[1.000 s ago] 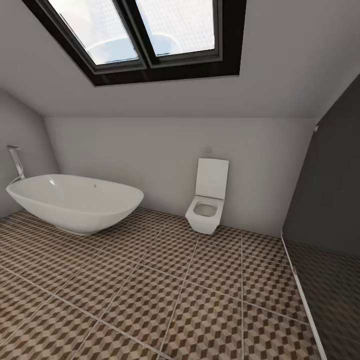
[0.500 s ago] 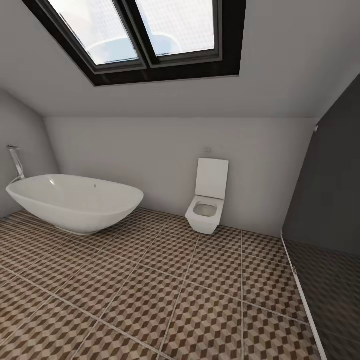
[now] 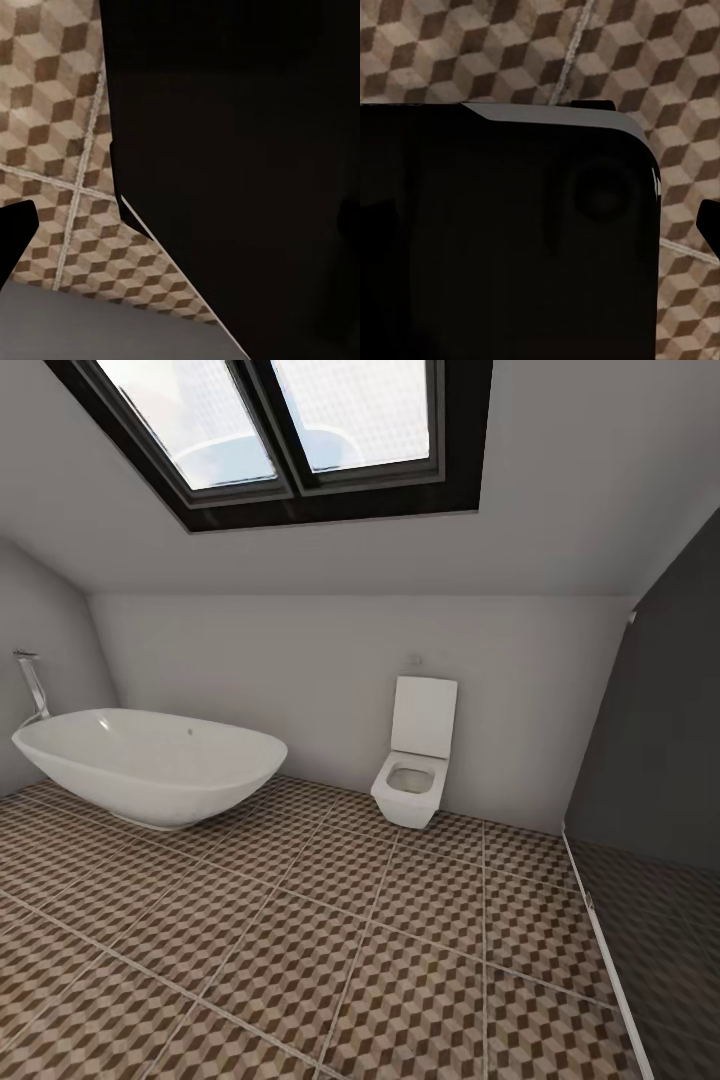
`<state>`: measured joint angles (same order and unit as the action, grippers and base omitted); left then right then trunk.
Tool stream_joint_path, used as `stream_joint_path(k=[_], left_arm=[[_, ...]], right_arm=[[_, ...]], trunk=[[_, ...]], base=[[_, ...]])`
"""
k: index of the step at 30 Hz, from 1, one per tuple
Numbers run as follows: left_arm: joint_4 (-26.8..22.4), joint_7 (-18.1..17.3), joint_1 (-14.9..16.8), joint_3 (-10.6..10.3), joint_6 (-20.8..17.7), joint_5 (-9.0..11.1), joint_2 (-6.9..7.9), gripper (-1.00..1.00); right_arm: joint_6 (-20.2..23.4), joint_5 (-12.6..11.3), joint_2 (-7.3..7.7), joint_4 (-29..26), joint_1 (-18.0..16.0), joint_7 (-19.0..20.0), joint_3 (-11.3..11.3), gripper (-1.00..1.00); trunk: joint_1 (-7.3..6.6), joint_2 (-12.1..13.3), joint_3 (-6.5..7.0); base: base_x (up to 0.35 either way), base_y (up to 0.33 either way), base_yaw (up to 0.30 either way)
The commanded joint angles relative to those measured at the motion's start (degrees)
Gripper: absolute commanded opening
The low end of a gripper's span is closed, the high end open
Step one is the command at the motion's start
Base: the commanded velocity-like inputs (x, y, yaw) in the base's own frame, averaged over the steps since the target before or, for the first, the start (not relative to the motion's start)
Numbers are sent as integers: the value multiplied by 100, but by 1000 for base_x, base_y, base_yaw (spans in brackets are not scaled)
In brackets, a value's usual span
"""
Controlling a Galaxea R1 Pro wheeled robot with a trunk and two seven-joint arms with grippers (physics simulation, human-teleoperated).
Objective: Take the four mousetraps from the cabinet in the bathroom and place them on the bathroom floor. Make sure all four end up on the same floor surface, and ensure that at least two of them are either under or directly next to the same bathroom sink.
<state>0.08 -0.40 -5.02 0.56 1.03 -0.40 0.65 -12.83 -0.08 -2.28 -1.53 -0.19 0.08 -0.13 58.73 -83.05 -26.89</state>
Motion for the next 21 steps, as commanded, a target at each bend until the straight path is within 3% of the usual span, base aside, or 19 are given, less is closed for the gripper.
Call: stream_joint_path(k=[1, 21], left_arm=[[1, -4, 1, 6, 11, -4, 0, 100], [1, -4, 1, 6, 11, -4, 1, 100]], right_arm=[[-18, -1, -1, 3, -3, 1, -3, 100], [-18, -1, -15, 3, -4, 1, 3, 100]], trunk=[[0, -3, -4], [0, -3, -4]], base=[[0, 0, 0], [0, 0, 0]])
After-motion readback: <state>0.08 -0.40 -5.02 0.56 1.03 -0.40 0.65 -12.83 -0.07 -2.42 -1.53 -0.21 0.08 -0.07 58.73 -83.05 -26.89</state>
